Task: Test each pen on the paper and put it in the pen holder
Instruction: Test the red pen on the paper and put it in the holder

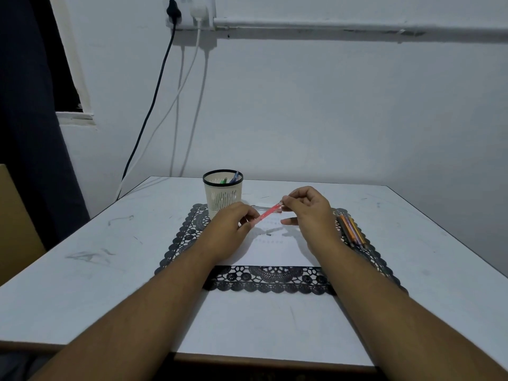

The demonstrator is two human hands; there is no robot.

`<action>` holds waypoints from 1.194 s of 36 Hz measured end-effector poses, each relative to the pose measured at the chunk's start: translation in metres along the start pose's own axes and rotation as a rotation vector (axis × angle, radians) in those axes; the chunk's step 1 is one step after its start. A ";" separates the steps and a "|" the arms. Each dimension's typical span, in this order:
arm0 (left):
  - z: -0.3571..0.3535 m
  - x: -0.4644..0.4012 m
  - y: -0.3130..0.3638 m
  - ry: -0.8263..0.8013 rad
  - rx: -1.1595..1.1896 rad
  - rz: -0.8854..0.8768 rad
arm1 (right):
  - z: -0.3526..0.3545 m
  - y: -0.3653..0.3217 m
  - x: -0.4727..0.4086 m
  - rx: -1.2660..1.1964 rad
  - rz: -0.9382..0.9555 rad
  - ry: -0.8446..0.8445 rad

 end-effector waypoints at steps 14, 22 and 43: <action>0.000 0.002 -0.007 0.014 0.038 0.055 | -0.002 0.010 0.000 0.123 -0.047 -0.080; 0.001 0.002 -0.013 0.035 0.051 0.102 | -0.002 0.044 0.002 0.587 -0.089 -0.204; -0.008 0.004 -0.018 -0.037 -0.019 0.128 | -0.027 0.050 0.001 1.163 0.061 -0.342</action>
Point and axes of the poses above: each hand's wrist, its own x-axis away from the middle knuckle, its own z-axis out of the back of the hand, y = z × x, the point moved 10 cm from there along -x, towards the middle knuckle, and after that the axes turned 11 degrees about -x, right-handed, at the moved point
